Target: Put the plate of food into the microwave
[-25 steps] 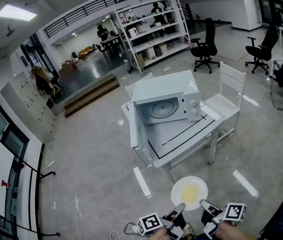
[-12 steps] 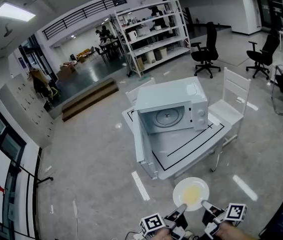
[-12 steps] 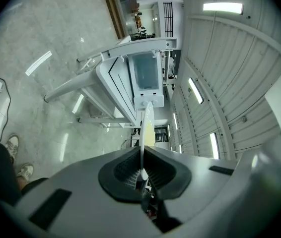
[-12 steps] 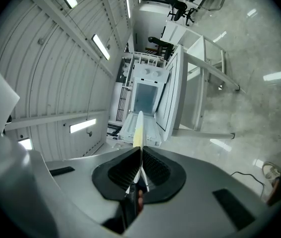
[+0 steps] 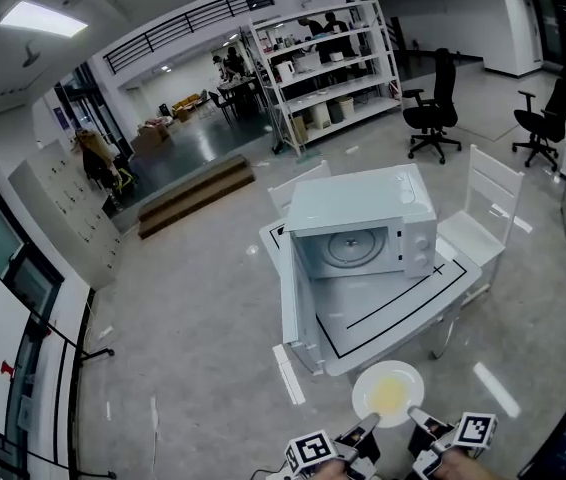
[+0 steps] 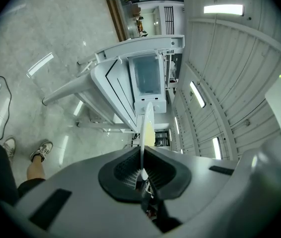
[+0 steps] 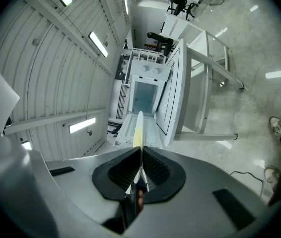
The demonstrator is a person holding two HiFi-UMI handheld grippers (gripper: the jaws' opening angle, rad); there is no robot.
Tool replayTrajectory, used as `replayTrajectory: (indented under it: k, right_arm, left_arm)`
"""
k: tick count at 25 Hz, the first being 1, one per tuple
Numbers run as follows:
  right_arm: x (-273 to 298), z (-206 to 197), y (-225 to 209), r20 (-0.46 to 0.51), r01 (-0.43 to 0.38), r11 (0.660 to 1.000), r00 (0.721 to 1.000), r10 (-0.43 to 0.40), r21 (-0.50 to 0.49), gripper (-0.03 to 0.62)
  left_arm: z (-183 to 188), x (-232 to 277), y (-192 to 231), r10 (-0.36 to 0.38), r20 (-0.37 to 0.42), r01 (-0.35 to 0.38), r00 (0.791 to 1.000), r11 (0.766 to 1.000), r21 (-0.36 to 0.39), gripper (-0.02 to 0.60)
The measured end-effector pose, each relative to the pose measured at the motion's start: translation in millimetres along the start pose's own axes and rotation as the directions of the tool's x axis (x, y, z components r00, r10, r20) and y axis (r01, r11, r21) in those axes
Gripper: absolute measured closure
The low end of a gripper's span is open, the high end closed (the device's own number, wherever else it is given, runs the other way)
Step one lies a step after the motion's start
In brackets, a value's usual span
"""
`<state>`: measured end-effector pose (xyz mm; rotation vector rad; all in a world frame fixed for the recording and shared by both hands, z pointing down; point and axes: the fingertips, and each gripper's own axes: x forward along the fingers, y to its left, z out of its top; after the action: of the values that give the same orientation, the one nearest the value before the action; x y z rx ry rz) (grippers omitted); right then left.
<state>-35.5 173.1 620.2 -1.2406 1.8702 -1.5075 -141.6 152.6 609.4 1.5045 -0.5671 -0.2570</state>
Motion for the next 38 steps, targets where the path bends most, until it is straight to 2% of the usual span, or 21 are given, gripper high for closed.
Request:
replayTrajectory:
  k: [1, 4, 5, 8, 16, 19, 25, 28, 31, 38]
  right_arm:
    - [3, 6, -3, -0.007, 0.002, 1.000, 1.000, -0.002, -0.001, 0.579]
    - [20, 25, 7, -0.001, -0.120, 0.989, 0.993, 0.121, 0.083, 0.580]
    - [24, 34, 7, -0.004, -0.132, 0.988, 0.991, 0.133, 0.083, 0.580]
    - [32, 62, 0, -0.030, -0.098, 0.994, 0.995, 0.099, 0.046, 0.580]
    - [54, 128, -21, -0.072, -0.086, 0.996, 0.994, 0.088, 0.028, 0.582]
    - [61, 148, -22, -0.085, -0.103, 0.994, 0.991, 0.106, 0.045, 0.582]
    - [75, 178, -30, -0.124, -0.138, 0.989, 0.982, 0.144, 0.051, 0.582]
    - [84, 186, -28, -0.144, -0.159, 0.982, 0.975, 0.172, 0.098, 0.582]
    - [94, 196, -37, -0.162, -0.159, 0.985, 0.972, 0.169, 0.070, 0.582]
    - [131, 216, -47, -0.180, -0.142, 0.985, 0.971, 0.158, 0.097, 0.582]
  left_arm:
    - [3, 6, 0, 0.001, 0.008, -0.001, 1.000, 1.000, -0.001, 0.566]
    - [11, 28, -7, -0.016, 0.030, 0.017, 0.999, 1.000, -0.020, 0.566]
    - [13, 37, -11, -0.024, 0.037, 0.025, 0.999, 0.999, -0.026, 0.566]
    - [25, 60, -24, -0.040, 0.059, 0.042, 0.997, 0.999, -0.026, 0.566]
    - [46, 122, -38, -0.042, 0.103, 0.045, 0.994, 0.999, -0.029, 0.566]
    - [53, 139, -42, -0.028, 0.125, 0.030, 0.992, 0.999, -0.018, 0.566]
    - [64, 166, -41, -0.001, 0.181, 0.002, 0.984, 1.000, -0.006, 0.566]
    - [70, 177, -41, 0.003, 0.212, 0.000, 0.977, 1.000, -0.013, 0.566]
    - [77, 183, -39, 0.018, 0.239, -0.013, 0.971, 1.000, -0.021, 0.566]
    - [110, 205, -34, 0.041, 0.284, -0.033, 0.958, 0.999, -0.034, 0.566]
